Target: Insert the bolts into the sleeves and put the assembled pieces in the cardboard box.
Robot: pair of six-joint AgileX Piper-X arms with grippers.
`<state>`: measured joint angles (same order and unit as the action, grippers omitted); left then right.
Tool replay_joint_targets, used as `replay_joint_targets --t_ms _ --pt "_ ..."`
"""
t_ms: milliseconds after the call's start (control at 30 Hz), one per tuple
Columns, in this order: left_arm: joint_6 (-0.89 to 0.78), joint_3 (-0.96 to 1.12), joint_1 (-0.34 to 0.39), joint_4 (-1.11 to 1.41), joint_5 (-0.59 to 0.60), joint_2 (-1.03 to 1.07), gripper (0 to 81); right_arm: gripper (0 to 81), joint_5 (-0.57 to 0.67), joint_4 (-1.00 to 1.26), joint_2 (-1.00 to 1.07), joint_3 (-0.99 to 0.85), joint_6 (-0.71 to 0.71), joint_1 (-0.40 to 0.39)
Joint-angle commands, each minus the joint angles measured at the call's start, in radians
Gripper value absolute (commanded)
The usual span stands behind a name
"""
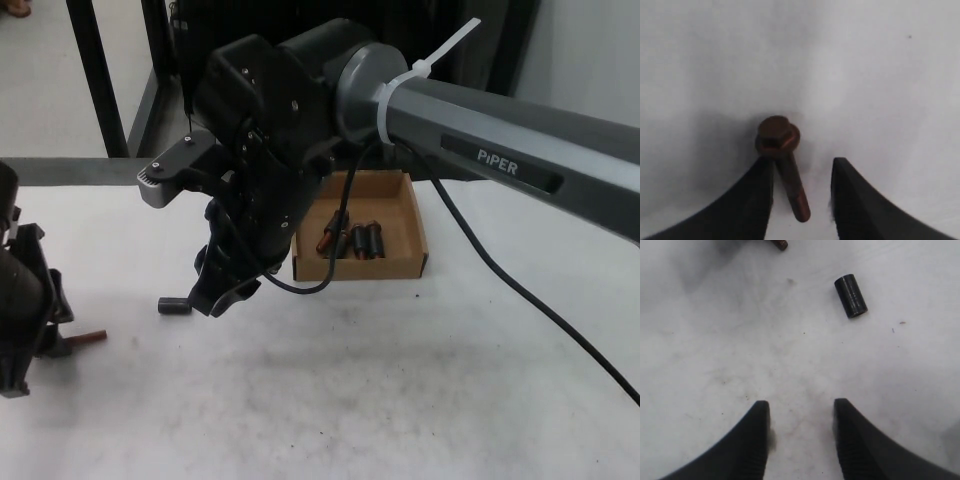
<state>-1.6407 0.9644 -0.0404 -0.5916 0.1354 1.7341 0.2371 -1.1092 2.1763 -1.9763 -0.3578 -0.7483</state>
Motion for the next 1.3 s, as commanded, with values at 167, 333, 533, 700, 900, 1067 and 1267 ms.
replay_joint_targets --t_ms 167,333,533,700,900,1067,1267 --pt "0.071 0.01 -0.04 -0.061 -0.038 -0.001 36.9 40.3 0.016 -0.003 -0.004 -0.013 0.0 -0.003" --pt "0.101 0.01 -0.042 -0.066 -0.001 0.033 36.9 40.3 0.016 -0.003 -0.004 -0.013 0.0 -0.003" --pt "0.108 0.01 -0.04 -0.105 0.009 0.069 36.9 40.3 0.016 -0.003 -0.004 -0.013 0.0 -0.003" --pt "0.108 0.01 -0.04 -0.104 -0.027 0.074 34.8 40.3 0.016 -0.003 -0.004 -0.013 0.0 -0.003" --pt "0.197 0.01 -0.04 -0.104 -0.045 0.074 1.0 40.3 0.016 -0.003 -0.004 -0.013 0.022 -0.003" --pt "0.341 0.01 -0.042 -0.09 -0.041 0.071 0.8 40.3 0.016 -0.003 -0.004 -0.013 0.027 -0.003" --pt "0.614 0.01 -0.042 -0.002 0.021 0.028 0.8 40.3 0.016 -0.003 -0.004 -0.013 0.027 -0.003"
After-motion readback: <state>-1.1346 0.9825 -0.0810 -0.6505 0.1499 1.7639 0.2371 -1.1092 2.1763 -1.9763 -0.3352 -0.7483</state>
